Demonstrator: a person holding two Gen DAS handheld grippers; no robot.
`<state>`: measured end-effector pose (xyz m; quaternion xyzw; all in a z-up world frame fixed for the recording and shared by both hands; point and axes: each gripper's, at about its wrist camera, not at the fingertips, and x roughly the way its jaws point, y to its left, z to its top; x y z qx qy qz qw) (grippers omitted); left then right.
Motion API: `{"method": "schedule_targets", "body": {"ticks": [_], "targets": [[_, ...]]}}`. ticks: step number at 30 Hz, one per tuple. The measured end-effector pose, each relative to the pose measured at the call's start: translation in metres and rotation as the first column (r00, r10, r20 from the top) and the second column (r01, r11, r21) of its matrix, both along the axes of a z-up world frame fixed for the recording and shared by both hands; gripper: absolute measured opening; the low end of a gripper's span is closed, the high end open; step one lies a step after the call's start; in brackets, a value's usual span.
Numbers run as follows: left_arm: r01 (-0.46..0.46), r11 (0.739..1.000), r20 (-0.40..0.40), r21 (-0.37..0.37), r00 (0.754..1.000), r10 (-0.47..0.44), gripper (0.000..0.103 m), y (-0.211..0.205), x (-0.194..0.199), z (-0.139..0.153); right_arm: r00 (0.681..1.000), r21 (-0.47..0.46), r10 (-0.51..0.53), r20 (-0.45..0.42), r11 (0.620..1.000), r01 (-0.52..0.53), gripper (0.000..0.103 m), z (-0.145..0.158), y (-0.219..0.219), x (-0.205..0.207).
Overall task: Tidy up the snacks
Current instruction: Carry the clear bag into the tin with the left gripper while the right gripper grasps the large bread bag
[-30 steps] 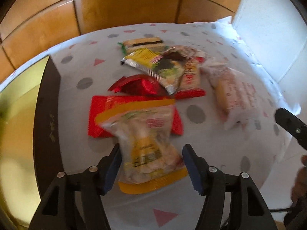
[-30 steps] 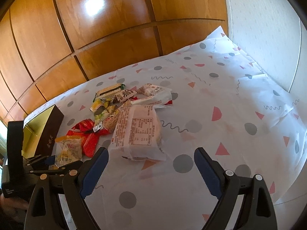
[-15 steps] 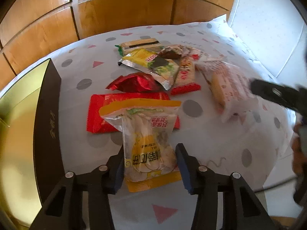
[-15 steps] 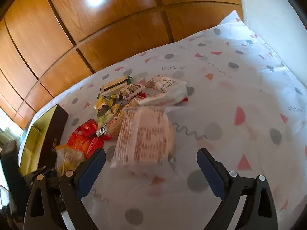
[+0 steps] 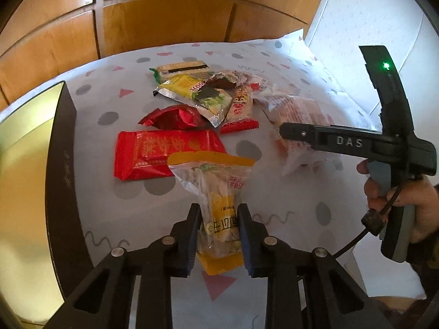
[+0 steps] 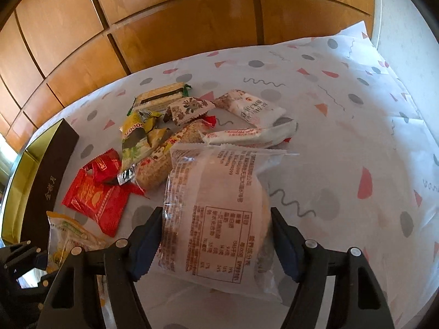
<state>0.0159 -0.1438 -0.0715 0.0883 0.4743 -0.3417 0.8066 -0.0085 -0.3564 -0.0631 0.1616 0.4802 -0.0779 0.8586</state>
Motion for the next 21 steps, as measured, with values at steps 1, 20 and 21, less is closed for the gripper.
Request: {"method": "schedule_targets", "body": {"ticks": [1, 20, 21], "targets": [[0.011, 1.0, -0.001, 0.001, 1.0, -0.011, 0.027, -0.001, -0.001, 0.0, 1.0, 0.003, 0.002, 0.003, 1.0, -0.002, 0.074, 0.0, -0.001, -0.002], [-0.026, 0.984, 0.028, -0.178, 0.999, 0.031, 0.013, 0.021, 0.008, 0.055, 0.999, 0.008, 0.033, 0.005, 0.999, -0.033, 0.073, -0.012, 0.004, -0.008], [-0.05, 0.98, 0.037, -0.195, 0.998, 0.058, 0.013, 0.03, 0.012, 0.064, 0.999, 0.008, 0.033, 0.005, 0.999, -0.033, 0.073, -0.012, 0.004, -0.008]]}}
